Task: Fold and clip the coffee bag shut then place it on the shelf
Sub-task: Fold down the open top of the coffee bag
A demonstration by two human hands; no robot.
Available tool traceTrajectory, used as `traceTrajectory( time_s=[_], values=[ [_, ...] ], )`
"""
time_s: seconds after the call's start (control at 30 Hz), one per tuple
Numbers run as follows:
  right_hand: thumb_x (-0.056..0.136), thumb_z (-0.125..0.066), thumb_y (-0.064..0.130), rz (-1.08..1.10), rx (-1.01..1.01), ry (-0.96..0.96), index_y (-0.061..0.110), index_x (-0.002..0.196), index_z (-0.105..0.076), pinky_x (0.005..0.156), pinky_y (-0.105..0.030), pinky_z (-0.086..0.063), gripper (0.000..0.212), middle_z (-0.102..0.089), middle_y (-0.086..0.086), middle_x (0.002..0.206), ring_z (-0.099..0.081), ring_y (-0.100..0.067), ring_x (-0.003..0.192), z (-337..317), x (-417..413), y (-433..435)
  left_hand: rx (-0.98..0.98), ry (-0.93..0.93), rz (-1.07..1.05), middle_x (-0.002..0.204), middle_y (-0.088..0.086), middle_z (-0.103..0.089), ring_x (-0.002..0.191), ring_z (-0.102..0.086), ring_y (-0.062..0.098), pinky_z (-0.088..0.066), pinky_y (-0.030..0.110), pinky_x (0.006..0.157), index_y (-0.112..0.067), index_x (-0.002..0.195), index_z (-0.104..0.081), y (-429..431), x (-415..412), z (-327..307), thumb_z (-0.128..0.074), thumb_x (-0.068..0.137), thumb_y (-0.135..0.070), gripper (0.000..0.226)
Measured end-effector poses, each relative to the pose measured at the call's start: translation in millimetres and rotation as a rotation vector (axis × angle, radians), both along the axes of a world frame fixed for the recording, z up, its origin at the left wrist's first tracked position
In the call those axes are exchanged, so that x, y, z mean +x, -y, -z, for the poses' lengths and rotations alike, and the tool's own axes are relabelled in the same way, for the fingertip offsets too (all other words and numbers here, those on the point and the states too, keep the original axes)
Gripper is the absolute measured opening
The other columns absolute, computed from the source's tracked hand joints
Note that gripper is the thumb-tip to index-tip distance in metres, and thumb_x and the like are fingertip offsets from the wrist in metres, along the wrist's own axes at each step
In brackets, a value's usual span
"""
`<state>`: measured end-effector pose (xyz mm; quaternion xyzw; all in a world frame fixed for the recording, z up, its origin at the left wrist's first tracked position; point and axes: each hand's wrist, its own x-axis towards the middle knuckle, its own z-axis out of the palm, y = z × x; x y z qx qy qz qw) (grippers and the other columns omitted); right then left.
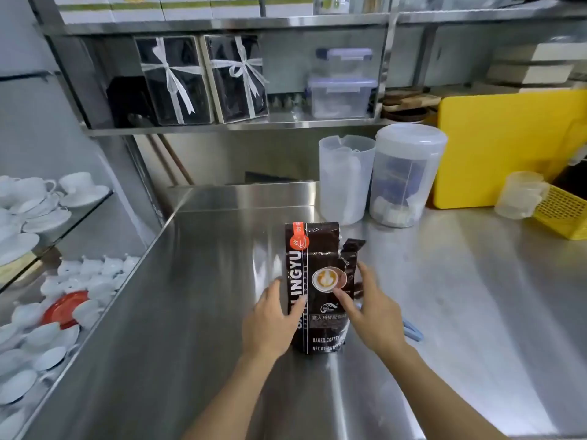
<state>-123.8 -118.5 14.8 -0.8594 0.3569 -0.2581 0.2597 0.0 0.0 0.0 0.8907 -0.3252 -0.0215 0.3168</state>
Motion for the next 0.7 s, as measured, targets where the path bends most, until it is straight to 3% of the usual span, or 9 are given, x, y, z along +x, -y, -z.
traceTrajectory(
  time_s=[0.13,0.23,0.3,0.4,0.5,0.7],
  values=[
    [0.083,-0.054,0.048,0.021,-0.001,0.031,0.018,0.123,-0.044,0.072,-0.037,-0.046,0.051,-0.071,-0.009,0.092,-0.063,-0.029,0.089,11.9,2.8,1.2,-0.049,-0.028,-0.014,0.089,0.000,-0.068,0.085,-0.061,0.023,-0.039,0.030,0.063,-0.018,0.087,-0.057,5.3,-1.5,3.1,-0.054,0.079,-0.055,0.038],
    [0.081,-0.060,0.040,-0.002,0.034,0.082,0.013,0.098,-0.056,0.067,-0.035,-0.042,0.033,-0.064,-0.004,0.082,-0.059,-0.027,0.082,19.4,6.6,2.1,-0.161,-0.012,-0.026,0.081,0.002,-0.063,0.077,-0.057,0.022,-0.032,0.030,0.060,-0.011,0.076,-0.055,7.0,-5.6,5.0,-0.062,0.078,-0.045,0.035],
    [0.078,-0.066,0.032,-0.014,0.124,0.172,0.016,0.077,-0.055,0.062,-0.027,-0.038,0.020,-0.051,0.003,0.071,-0.051,-0.020,0.071,22.2,8.9,5.6,-0.260,-0.057,-0.024,0.083,0.001,-0.062,0.078,-0.055,0.020,-0.039,0.030,0.063,-0.011,0.079,-0.058,9.5,-3.9,6.5,-0.068,0.075,-0.034,0.025],
    [0.072,-0.073,0.018,0.001,0.326,0.309,0.021,0.054,-0.043,0.054,-0.015,-0.033,0.035,-0.042,0.001,0.062,-0.040,-0.015,0.059,18.1,10.7,8.0,-0.419,-0.228,-0.041,0.085,0.003,-0.061,0.080,-0.055,0.022,-0.045,0.033,0.072,-0.008,0.079,-0.061,14.6,-3.6,5.9,-0.074,0.070,-0.020,0.020],
    [0.067,-0.075,0.008,0.034,0.495,0.399,0.015,0.047,-0.041,0.046,-0.012,-0.031,0.040,-0.036,0.000,0.056,-0.034,-0.013,0.052,17.0,12.3,11.1,-0.451,-0.304,-0.072,0.079,0.004,-0.058,0.075,-0.053,0.023,-0.042,0.033,0.068,-0.005,0.072,-0.057,16.9,-3.5,7.2,-0.077,0.066,-0.017,0.024],
    [0.066,-0.075,0.006,0.047,0.505,0.430,0.014,0.046,-0.035,0.046,-0.014,-0.027,0.046,-0.031,0.001,0.053,-0.031,-0.005,0.042,22.6,11.7,10.4,-0.546,-0.459,-0.148,0.058,0.004,-0.049,0.058,-0.043,0.019,-0.035,0.029,0.057,0.002,0.055,-0.051,17.0,-3.4,9.3,-0.079,0.062,-0.010,0.031]
  ],
)
